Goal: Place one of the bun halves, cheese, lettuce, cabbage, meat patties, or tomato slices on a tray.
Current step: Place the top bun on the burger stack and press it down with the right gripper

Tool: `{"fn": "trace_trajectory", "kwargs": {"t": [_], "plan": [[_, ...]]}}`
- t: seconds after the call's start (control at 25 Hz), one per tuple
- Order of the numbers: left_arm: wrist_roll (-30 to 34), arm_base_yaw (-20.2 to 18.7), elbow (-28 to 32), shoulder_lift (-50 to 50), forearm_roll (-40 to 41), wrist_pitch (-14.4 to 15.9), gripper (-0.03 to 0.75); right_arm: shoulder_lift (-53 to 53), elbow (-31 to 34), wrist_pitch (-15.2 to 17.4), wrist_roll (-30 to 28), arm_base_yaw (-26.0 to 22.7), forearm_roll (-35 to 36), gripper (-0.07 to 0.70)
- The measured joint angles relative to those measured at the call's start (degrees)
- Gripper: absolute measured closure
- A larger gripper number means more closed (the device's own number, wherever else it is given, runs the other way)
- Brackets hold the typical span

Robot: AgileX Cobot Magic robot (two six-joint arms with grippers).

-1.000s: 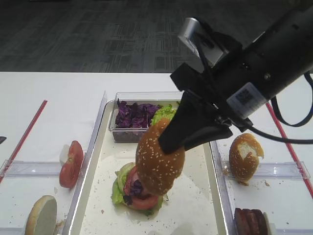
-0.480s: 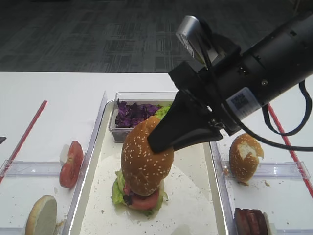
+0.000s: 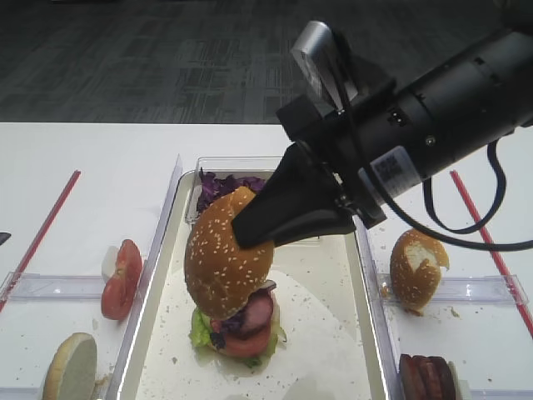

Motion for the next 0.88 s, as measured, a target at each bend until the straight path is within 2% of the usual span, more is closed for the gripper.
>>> {"fn": "trace_trajectory", "kwargs": {"t": [0.32,0.6,0.88], "plan": [[0.0,0.0,0.0,0.0,-0.32,0.0,0.224,7.32,0.02,0.0,-7.1,-0.79,7.4,0.499],[0.0,0.0,0.0,0.0,-0.32,0.0,0.224,10.99,0.02,-0.5,-8.99,-4.58,7.38,0.512],[0.0,0.0,0.0,0.0,-0.32,0.0,0.224,12.78,0.24,-0.5,-10.3,-4.61,7.1,0.516]]}}
